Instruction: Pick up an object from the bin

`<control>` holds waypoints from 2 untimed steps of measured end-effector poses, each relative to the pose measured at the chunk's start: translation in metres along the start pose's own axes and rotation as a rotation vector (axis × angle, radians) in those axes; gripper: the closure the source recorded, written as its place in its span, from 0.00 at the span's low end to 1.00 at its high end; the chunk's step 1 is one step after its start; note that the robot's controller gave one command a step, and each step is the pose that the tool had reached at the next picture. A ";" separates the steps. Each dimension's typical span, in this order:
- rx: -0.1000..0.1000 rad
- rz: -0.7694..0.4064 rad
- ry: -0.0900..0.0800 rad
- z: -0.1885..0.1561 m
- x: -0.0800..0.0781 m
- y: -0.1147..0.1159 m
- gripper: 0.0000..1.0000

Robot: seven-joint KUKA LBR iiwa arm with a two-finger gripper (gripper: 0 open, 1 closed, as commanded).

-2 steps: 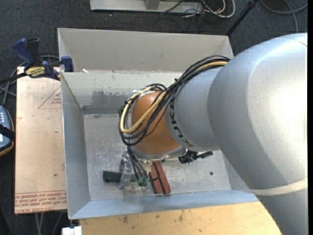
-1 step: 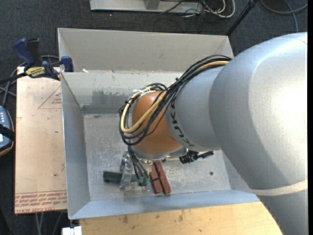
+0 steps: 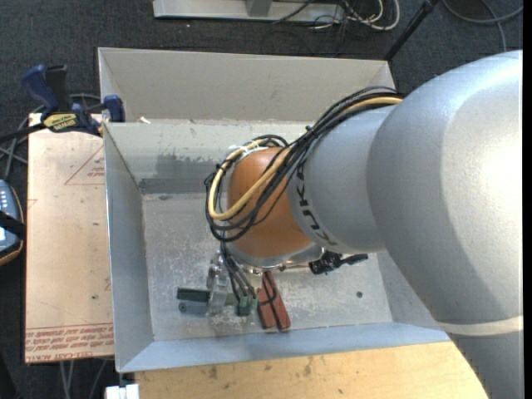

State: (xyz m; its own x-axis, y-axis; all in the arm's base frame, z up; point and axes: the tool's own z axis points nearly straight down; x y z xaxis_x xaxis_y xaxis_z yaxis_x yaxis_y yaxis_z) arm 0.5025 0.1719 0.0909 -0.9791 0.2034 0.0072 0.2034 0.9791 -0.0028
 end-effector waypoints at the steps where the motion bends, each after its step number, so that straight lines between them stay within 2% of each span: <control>1: -0.004 0.000 -0.007 -0.017 -0.002 0.001 1.00; 2: -0.005 0.000 -0.010 -0.025 -0.003 0.001 1.00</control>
Offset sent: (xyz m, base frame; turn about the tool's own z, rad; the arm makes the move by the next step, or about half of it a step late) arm -0.0002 0.0000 0.0176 0.0000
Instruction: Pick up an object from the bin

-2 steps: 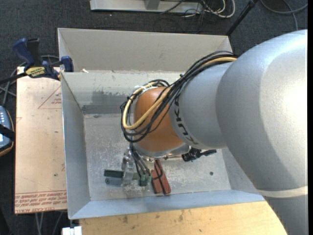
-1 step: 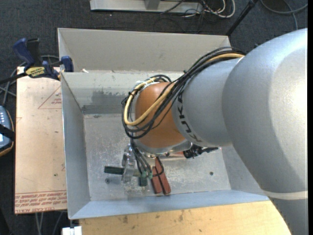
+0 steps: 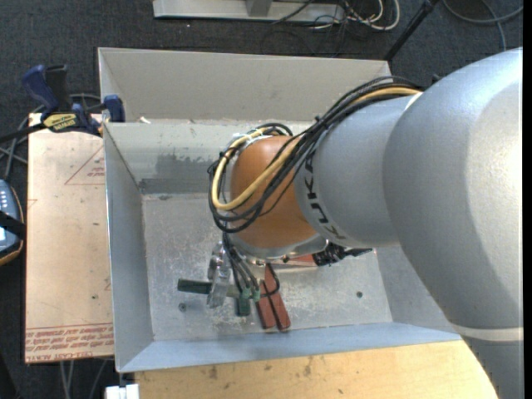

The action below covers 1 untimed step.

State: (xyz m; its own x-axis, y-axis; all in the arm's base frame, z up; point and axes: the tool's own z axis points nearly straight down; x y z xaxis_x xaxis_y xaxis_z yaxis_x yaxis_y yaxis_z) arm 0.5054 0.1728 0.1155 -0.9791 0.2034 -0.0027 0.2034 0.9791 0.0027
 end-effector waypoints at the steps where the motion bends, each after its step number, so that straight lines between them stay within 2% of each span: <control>1: 0.002 0.000 0.003 -0.008 0.001 0.000 1.00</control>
Offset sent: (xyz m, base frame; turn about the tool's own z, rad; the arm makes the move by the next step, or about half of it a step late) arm 0.0002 0.0001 0.0445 0.0000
